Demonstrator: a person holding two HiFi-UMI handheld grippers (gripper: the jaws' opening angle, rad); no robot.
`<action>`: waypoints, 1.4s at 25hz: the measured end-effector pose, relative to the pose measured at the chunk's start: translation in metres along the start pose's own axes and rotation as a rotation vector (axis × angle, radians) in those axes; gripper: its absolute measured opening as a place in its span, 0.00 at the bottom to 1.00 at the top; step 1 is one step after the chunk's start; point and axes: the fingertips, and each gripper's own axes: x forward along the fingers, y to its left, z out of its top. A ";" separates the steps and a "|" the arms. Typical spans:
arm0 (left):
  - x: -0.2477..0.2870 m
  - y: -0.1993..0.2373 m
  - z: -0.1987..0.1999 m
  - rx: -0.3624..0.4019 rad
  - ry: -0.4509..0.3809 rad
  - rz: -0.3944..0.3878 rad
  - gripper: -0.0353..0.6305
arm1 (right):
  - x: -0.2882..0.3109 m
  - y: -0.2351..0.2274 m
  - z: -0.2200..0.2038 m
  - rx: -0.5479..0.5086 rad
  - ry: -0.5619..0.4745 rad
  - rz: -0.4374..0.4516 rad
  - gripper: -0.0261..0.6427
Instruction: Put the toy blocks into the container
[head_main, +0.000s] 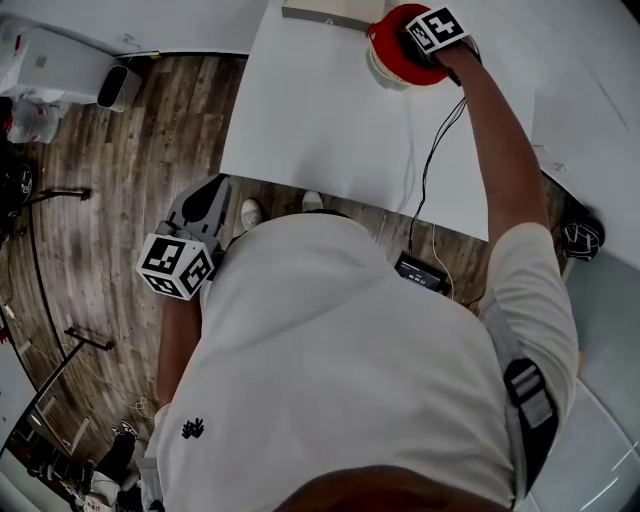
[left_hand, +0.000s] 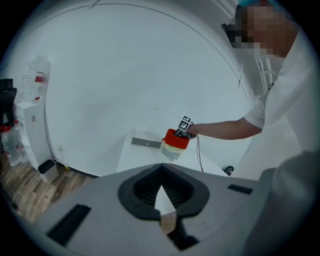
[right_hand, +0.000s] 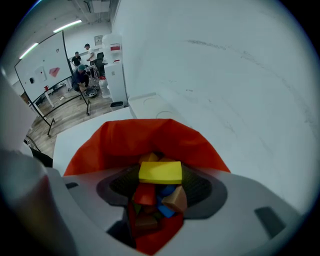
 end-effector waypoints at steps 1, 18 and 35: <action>-0.002 0.000 -0.002 -0.001 0.001 0.004 0.06 | 0.002 0.000 -0.001 0.001 0.010 0.000 0.44; -0.007 0.003 -0.001 0.011 0.003 -0.026 0.06 | -0.008 -0.004 0.000 0.051 -0.008 -0.050 0.44; -0.012 0.011 -0.002 0.067 0.012 -0.183 0.06 | -0.103 0.046 -0.014 0.160 -0.247 -0.163 0.31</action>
